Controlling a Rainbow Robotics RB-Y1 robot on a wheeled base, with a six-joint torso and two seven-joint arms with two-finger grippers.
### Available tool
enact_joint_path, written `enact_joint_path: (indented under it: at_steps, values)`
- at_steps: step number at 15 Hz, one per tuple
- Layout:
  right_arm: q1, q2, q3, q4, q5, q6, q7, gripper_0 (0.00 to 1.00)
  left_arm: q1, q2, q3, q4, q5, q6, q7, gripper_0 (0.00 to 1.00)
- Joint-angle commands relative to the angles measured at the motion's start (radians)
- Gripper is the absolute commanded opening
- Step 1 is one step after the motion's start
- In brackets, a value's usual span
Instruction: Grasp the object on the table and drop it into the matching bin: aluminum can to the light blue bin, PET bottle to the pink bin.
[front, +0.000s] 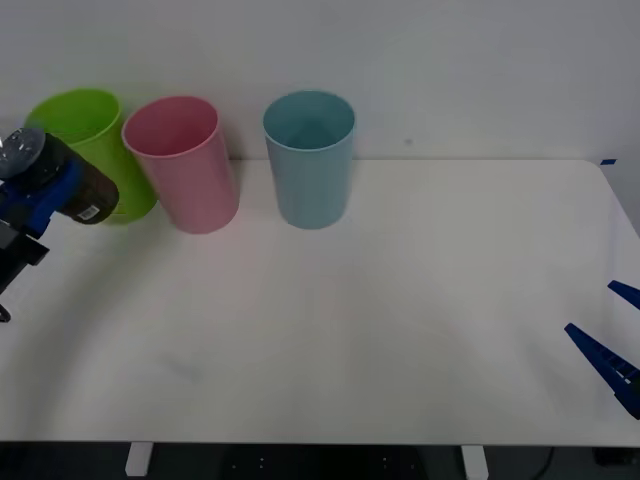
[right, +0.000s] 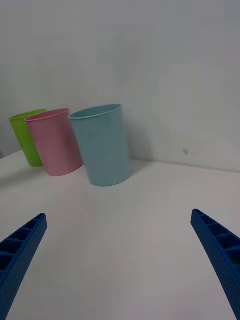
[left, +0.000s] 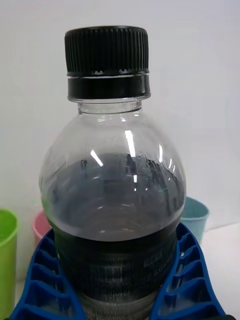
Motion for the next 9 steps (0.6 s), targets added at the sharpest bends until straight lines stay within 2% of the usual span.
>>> enact_joint_path:
  at_steps: [1,4,6,8,9]
  values:
    - [0.0,0.0,0.0,0.0,0.0,0.0,0.0,1.0,-0.064,0.0,-0.003,0.0,-0.05,0.057,0.055,0.0]
    - [0.0,0.0,0.0,0.0,0.0,0.0,0.0,1.0,-0.127,0.001,-0.003,0.001,-0.132,0.072,0.158,0.0]
    - [0.0,0.0,0.0,0.0,0.0,0.0,0.0,1.0,-0.173,0.001,-0.004,0.0,-0.224,0.098,0.236,0.0]
    - [0.0,0.0,0.0,0.0,0.0,0.0,0.0,1.0,-0.225,0.001,-0.02,0.014,-0.303,0.137,0.285,0.0]
    - [0.0,0.0,0.0,0.0,0.0,0.0,0.0,1.0,-0.25,0.001,-0.027,0.038,-0.313,0.146,0.28,0.0]
